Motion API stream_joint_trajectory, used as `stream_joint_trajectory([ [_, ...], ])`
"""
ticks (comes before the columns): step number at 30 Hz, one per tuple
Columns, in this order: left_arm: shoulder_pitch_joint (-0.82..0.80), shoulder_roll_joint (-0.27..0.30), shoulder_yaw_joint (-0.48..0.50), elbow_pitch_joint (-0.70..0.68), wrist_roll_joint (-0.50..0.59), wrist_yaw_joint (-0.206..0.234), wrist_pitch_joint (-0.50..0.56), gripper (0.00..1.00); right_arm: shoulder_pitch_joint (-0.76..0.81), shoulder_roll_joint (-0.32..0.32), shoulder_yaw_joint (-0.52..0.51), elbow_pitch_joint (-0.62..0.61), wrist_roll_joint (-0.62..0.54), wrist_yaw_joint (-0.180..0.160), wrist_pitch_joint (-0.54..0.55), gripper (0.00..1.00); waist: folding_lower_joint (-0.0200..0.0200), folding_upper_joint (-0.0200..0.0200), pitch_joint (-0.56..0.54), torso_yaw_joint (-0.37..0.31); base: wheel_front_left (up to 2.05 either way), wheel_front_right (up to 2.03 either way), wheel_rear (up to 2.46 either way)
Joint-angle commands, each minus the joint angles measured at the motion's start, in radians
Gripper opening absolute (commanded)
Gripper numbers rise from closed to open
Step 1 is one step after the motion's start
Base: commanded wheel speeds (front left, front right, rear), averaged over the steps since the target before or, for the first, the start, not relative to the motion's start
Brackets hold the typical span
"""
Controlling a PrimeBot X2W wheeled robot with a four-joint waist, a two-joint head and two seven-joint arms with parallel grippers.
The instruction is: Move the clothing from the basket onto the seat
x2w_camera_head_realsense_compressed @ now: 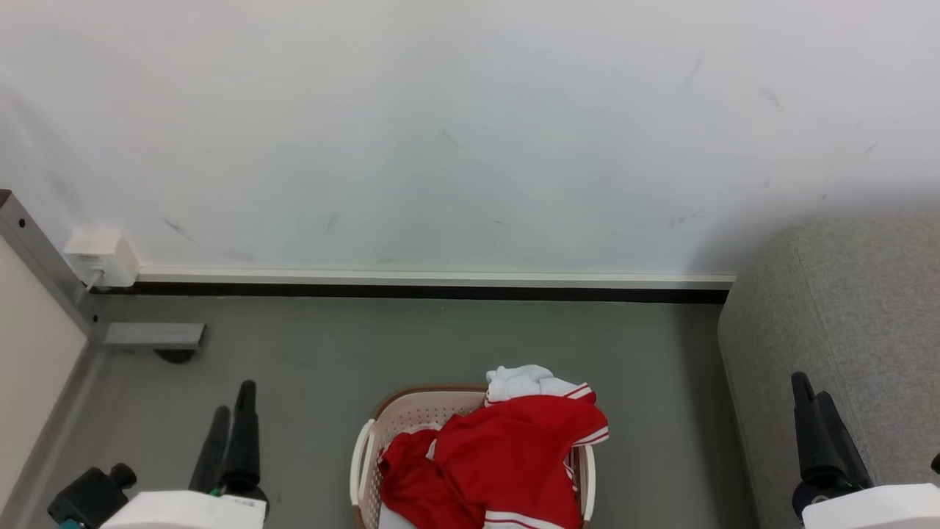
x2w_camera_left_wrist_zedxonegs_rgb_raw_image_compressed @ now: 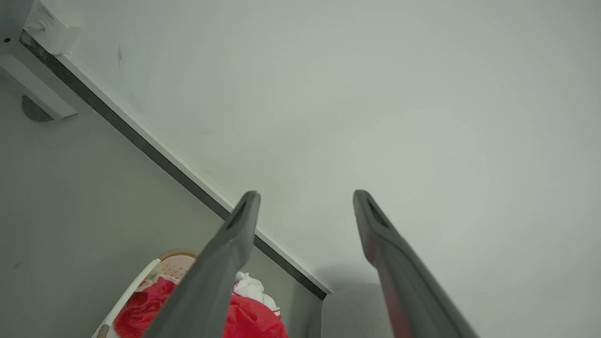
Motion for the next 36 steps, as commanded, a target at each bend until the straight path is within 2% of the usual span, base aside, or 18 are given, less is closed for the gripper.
stream_joint_trajectory([
  [1,0.000,0.010,0.002,-0.017,0.036,0.003,-0.012,1.00,-0.016,-0.015,0.007,-0.015,-0.034,-0.001,-0.012,1.00,0.0000,0.0000,-0.001,0.000,0.00,0.00,0.00],
  [19,0.020,0.021,-0.009,-0.035,0.273,0.029,-0.070,1.00,-0.014,-0.049,0.050,0.003,-0.268,-0.001,-0.071,1.00,0.0000,0.0000,-0.009,-0.004,0.00,0.00,0.00],
  [36,0.026,0.028,-0.013,-0.011,0.466,0.045,-0.116,1.00,-0.002,-0.049,0.047,-0.003,-0.437,-0.001,-0.117,1.00,0.0000,0.0000,-0.014,-0.005,0.00,0.00,0.00],
])
